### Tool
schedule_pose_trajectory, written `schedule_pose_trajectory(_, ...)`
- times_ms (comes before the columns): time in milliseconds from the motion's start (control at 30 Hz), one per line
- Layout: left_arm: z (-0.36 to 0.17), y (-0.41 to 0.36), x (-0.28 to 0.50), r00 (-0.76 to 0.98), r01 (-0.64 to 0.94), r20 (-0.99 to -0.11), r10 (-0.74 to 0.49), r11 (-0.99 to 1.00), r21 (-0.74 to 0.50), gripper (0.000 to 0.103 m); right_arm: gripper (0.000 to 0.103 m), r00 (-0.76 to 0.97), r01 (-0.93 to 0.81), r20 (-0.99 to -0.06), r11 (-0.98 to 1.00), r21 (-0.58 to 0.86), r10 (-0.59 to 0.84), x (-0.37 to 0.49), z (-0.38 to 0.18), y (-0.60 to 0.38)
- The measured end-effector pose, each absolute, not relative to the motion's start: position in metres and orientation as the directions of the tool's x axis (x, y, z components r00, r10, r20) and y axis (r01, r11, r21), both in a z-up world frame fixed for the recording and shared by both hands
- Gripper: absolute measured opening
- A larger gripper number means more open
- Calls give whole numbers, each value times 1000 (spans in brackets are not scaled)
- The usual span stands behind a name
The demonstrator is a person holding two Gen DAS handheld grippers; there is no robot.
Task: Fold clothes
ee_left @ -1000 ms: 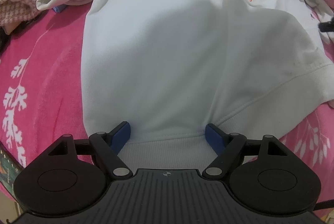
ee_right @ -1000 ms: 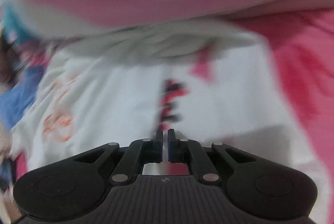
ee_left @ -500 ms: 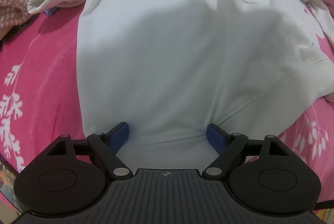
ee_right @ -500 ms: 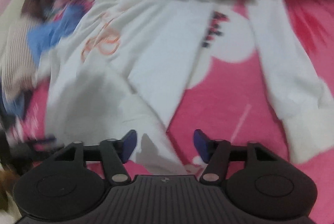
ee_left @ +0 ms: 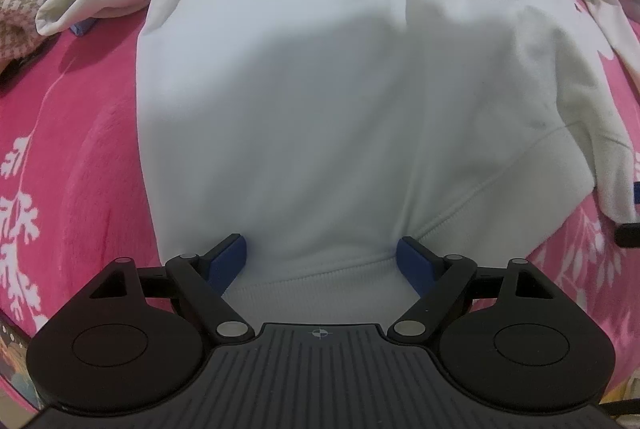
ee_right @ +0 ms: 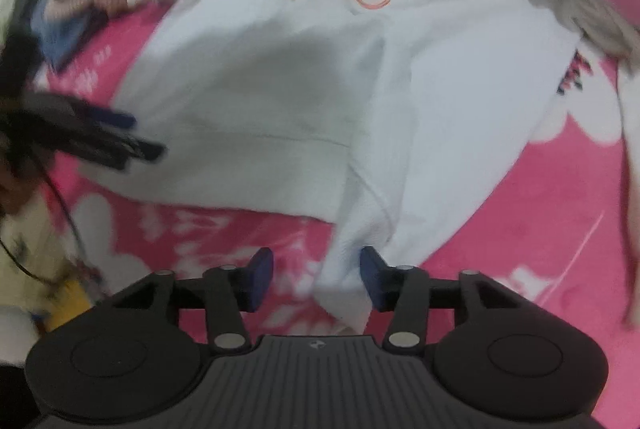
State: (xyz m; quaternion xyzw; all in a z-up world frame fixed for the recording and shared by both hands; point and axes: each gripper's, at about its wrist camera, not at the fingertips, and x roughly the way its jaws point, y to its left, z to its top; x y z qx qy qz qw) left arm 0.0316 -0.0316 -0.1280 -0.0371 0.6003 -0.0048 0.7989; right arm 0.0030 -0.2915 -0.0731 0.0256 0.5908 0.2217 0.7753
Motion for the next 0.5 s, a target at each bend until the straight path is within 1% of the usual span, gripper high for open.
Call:
schedule_pose_trajectory(100,-128,-32,31,282,-36,-958,-55,997,-68,84,51,215,-106,-847,874,474,485,4,-69,-329)
schedule_pose_trajectory(200,-129,-31,32,284,-36,-957,-58,997,-71,84,51,300,138,-782,786,602,546,4,-73,-376)
schedule_pose_trajectory(267,-129,-27,33,285,-37,-957,-59,997,-72,85,51,358,260,-771,737,624,526,6,-82,-402)
schedule_pose_trajectory(333,-130,-26,31,286,-35,-956,-58,997,-71,85,51,386,350,-783,709,613,487,10,-93,-420)
schedule_pose_trajectory(433,-130,-27,30,287,-35,-956,-56,997,-69,85,48,361,395,-810,712,581,462,20,-114,-421)
schedule_pose_trajectory(500,-130,-27,31,288,-35,-956,-55,997,-68,85,41,330,403,-823,719,566,463,26,-127,-416)
